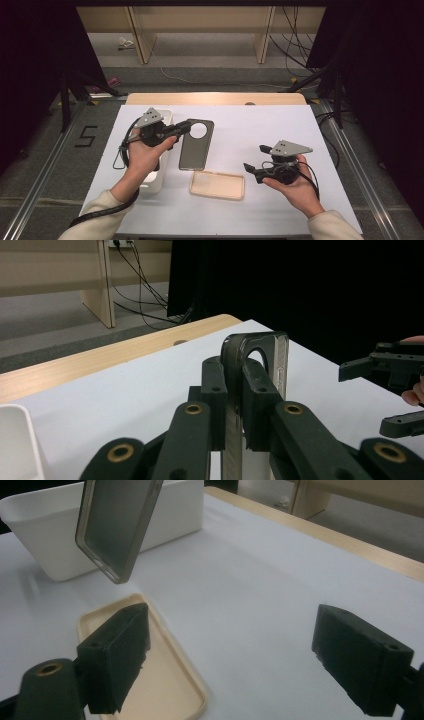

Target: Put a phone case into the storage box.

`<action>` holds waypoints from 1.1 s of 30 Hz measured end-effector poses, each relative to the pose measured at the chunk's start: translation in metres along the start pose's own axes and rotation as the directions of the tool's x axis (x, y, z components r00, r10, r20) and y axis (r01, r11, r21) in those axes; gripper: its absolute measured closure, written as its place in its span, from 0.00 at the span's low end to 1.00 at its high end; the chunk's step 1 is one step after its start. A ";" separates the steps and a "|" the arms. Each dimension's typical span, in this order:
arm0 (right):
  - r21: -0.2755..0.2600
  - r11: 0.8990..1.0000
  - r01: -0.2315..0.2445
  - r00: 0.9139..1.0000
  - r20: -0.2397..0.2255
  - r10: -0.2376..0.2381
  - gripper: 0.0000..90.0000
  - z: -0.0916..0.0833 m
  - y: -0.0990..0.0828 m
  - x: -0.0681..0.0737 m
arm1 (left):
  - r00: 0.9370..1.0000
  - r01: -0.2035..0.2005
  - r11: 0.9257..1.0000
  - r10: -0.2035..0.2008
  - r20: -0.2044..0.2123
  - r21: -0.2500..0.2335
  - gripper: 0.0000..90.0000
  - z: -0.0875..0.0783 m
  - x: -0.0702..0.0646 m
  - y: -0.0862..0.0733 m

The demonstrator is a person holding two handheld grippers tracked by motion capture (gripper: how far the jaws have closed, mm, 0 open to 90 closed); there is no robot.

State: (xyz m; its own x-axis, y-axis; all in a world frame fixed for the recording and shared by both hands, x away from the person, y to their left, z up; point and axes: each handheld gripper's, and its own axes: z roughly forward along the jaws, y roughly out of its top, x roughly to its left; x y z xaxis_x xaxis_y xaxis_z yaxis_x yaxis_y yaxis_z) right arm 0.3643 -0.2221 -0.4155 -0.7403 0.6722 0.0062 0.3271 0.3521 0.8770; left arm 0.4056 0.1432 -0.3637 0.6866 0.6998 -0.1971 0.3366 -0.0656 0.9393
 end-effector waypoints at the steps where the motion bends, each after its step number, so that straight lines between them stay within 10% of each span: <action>1: -0.001 1.000 -0.003 1.000 0.001 0.003 0.18 -0.001 -0.001 -0.001 | 1.000 -0.001 1.000 0.001 -0.003 -0.002 0.91 -0.001 0.001 0.000; 33: -0.004 1.000 -0.026 0.999 0.028 0.027 0.18 -0.006 -0.006 -0.006 | 0.997 0.009 0.997 -0.015 -0.073 -0.077 0.91 -0.029 0.030 0.020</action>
State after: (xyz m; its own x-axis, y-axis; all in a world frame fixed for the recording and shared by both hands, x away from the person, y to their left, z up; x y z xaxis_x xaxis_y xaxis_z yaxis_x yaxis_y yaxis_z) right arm 0.3631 -0.2317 -0.4176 -0.7144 0.6995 0.0159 0.3442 0.3316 0.8784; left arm 0.4139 0.1832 -0.3427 0.6327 0.7507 -0.1902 0.2925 -0.0042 0.9563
